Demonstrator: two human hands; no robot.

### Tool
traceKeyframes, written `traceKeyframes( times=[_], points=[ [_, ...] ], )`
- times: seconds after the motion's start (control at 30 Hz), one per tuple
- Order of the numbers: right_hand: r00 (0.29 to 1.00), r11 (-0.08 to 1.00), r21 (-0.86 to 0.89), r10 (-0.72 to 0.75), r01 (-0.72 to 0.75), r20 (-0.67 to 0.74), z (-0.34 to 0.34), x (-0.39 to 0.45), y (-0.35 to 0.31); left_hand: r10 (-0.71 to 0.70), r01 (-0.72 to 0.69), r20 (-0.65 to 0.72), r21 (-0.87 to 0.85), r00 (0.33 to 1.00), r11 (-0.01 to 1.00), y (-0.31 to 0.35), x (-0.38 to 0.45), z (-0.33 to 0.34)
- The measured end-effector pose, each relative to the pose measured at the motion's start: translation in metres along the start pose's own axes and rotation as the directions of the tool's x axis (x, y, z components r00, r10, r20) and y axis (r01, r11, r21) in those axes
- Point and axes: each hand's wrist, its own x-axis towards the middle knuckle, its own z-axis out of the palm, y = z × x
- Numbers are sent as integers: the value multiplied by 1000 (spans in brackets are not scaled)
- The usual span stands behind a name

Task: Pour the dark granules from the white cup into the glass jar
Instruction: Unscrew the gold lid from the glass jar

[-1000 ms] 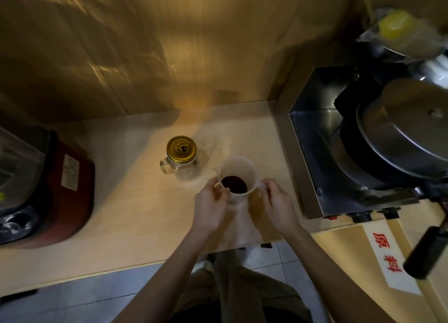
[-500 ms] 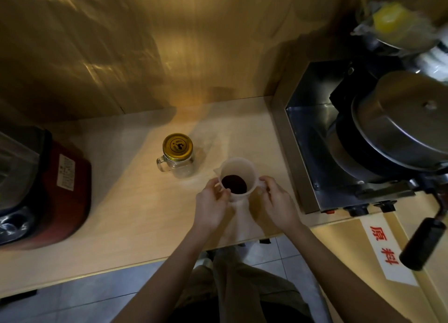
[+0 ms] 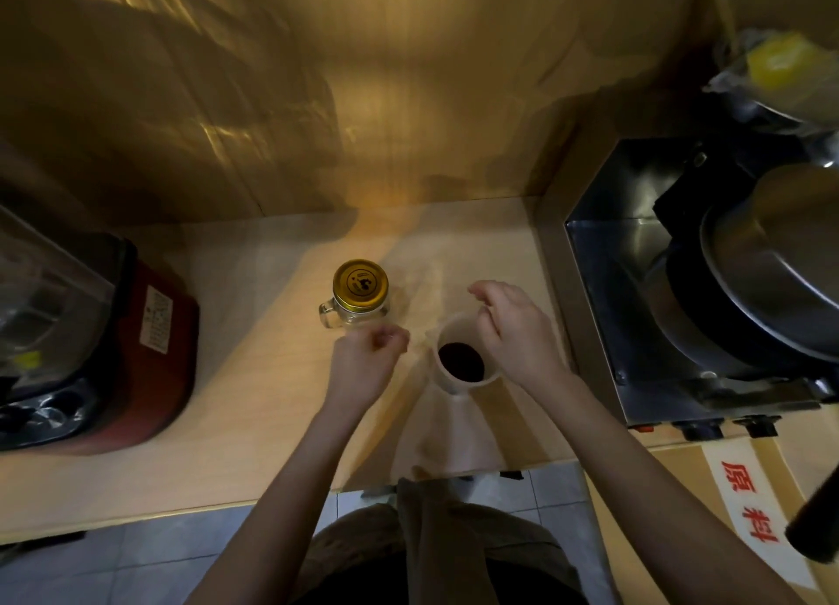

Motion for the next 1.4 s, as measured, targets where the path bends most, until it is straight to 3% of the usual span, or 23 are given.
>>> traceKeyframes(
  times=[0.1,0.23,0.4,0.67,1.0,1.1,1.2,1.3,1.4],
  points=[
    [987,989,-33,-139,142,80,10,22,-21,-8,6,-146,-12,989,1000,-10,9,-19],
    [961,986,-6,-162,168,223,31,50,-44,13,-7,-276,23,961,1000,-38,23,-33],
    [928,983,-106,-103,149,358,61,77,-67,55,-35,-134,142,989,989,-57,47,-34],
    [922,954,-243,-72,175,380,88,92,-76,69,-72,34,85,997,994,-68,77,-29],
    [898,973,-99,-151,209,413,75,103,-69,66,-65,42,-22,997,998,-80,84,-31],
    [903,988,150,-107,48,416,64,111,-57,72,-72,53,-10,996,997,-80,85,-32],
    [892,811,497,67,-310,447,60,123,-28,59,-58,50,-21,997,998,-81,86,-32],
    [870,655,584,265,-478,415,67,129,-2,48,-46,47,-39,998,998,-80,84,-31],
    [858,674,543,305,-501,413,79,131,16,43,-41,46,-43,998,998,-78,84,-32]
  ],
)
